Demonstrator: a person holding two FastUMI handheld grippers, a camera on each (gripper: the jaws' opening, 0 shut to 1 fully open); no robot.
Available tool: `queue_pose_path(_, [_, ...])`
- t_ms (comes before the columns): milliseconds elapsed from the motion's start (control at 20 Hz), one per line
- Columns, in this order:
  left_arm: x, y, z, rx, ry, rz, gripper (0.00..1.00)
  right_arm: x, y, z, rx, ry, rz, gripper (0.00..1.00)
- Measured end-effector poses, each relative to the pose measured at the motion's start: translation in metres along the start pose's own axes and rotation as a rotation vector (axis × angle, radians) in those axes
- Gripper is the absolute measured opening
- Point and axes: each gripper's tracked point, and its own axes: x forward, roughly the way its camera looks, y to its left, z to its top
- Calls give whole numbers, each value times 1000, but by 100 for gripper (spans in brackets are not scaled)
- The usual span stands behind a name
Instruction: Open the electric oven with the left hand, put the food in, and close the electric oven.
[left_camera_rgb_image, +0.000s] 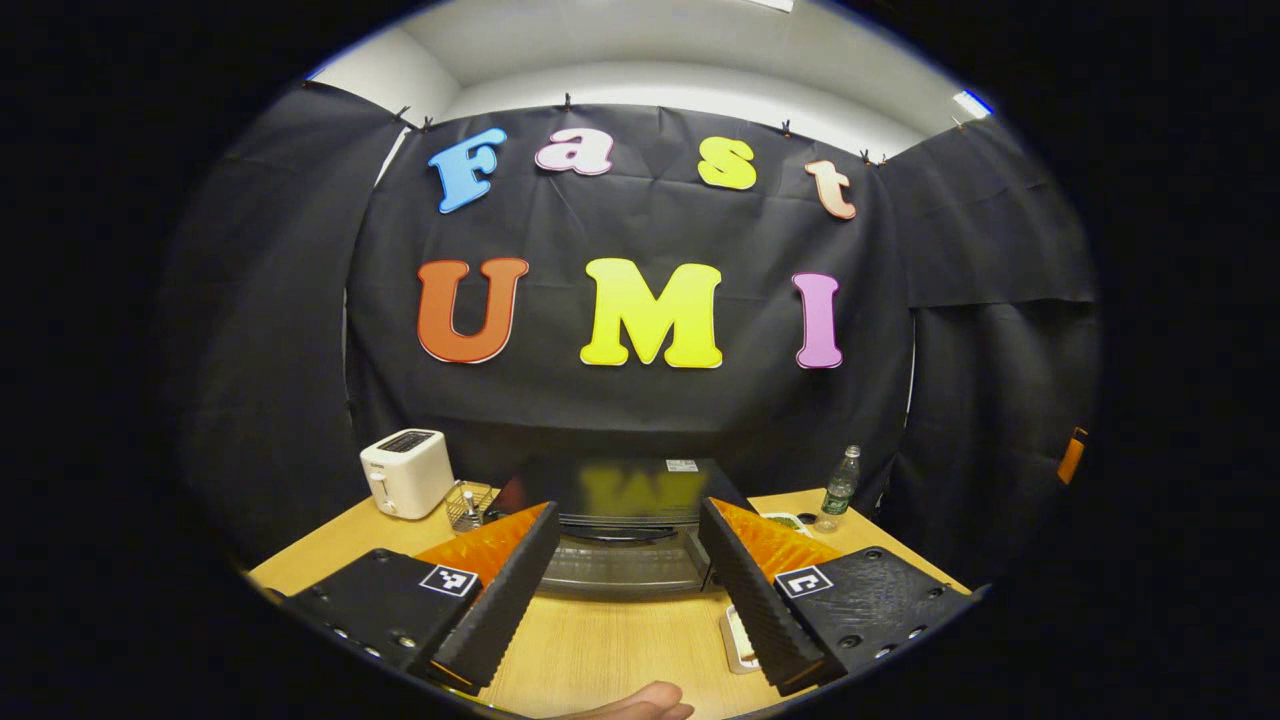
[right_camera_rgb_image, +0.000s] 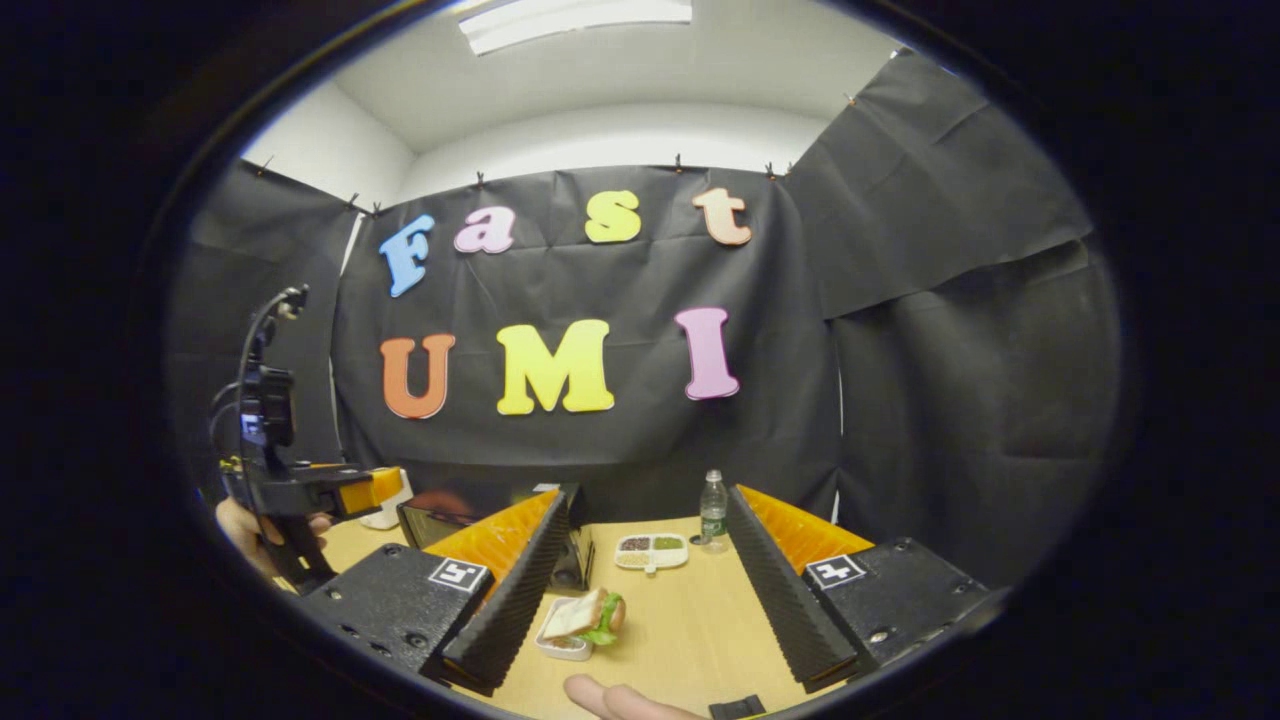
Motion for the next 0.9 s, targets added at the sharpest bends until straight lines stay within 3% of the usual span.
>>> queue_pose_path(400, [128,23,-62,-5,166,67,93,32,-34,-22,80,21,-27,96])
queue_pose_path(550, [150,18,-91,7,228,54,93,39,-46,-33,56,34,-59,96])
queue_pose_path(600, [156,16,-96,14,237,48,93,40,-46,-34,42,33,-65,100])
queue_pose_path(650, [160,16,-100,21,251,46,93,40,-45,-36,29,32,-63,96])
queue_pose_path(900, [159,17,-110,62,277,43,95,38,-32,-40,11,43,-25,96])
